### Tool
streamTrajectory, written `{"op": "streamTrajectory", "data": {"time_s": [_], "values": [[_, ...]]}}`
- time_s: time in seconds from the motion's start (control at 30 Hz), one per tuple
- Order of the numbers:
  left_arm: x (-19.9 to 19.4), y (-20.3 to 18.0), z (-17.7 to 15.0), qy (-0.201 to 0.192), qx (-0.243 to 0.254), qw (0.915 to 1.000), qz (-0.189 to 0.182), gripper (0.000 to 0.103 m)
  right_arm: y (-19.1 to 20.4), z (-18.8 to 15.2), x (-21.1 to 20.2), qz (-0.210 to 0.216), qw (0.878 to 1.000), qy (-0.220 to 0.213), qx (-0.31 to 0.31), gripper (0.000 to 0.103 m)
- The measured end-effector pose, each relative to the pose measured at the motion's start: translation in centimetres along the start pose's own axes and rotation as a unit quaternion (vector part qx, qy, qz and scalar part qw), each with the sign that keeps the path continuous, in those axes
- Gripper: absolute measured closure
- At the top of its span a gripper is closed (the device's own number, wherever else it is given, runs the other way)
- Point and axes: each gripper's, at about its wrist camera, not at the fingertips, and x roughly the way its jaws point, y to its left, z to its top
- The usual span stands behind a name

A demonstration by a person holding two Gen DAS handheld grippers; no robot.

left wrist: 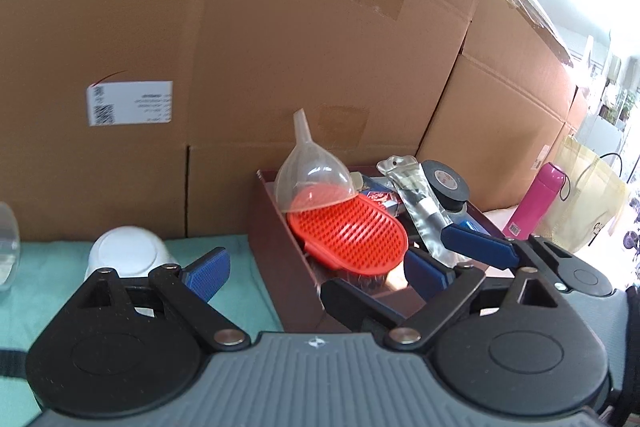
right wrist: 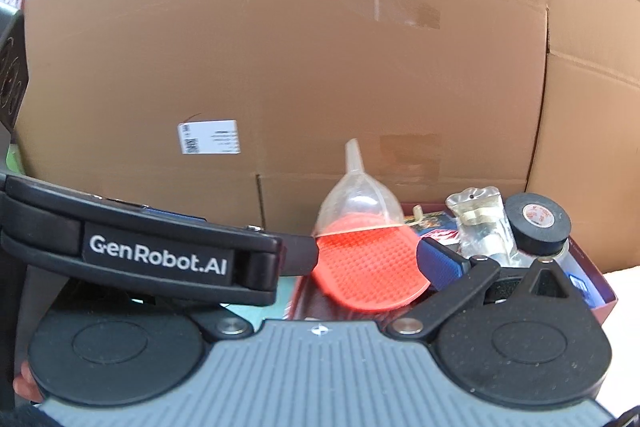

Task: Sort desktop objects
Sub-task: 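Withdraw the left tool and move it toward the white bowl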

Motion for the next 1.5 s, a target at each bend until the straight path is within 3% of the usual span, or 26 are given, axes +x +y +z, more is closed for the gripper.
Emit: {"op": "streamTrajectory", "data": {"time_s": [0.33,0.53,0.63,0.73,0.9,1.33,1.5], "values": [[-6.8,2.9,-4.1,0.006,-0.045,0.9987,0.024,0.006,5.0,-2.3,-3.4,0.061,0.998,0.01,-0.011,0.002],[-9.7,6.1,-7.1,0.005,-0.069,0.9954,0.067,0.006,8.1,-4.3,-2.7,0.109,0.993,0.029,-0.022,0.002],[-10.3,8.2,-8.5,0.003,-0.084,0.993,0.083,0.006,9.7,-5.4,-1.5,0.113,0.992,0.044,-0.025,0.002],[-10.1,10.1,-9.4,0.012,-0.102,0.9892,0.105,0.006,11.2,-6.3,-0.1,0.119,0.991,0.063,-0.03,0.002],[-8.5,12.8,-9.3,0.01,-0.112,0.9873,0.112,0.006,12.4,-7.2,2.5,0.112,0.991,0.068,-0.04,0.002],[-2.3,14.7,-6.7,0.037,-0.081,0.9929,0.079,0.006,10.8,-6.8,9.3,0.084,0.992,0.092,-0.013,0.002],[-0.1,15.4,-4.7,0.025,-0.069,0.9944,0.076,0.007,10.3,-6.3,11.5,0.074,0.993,0.096,-0.006,0.002]]}}
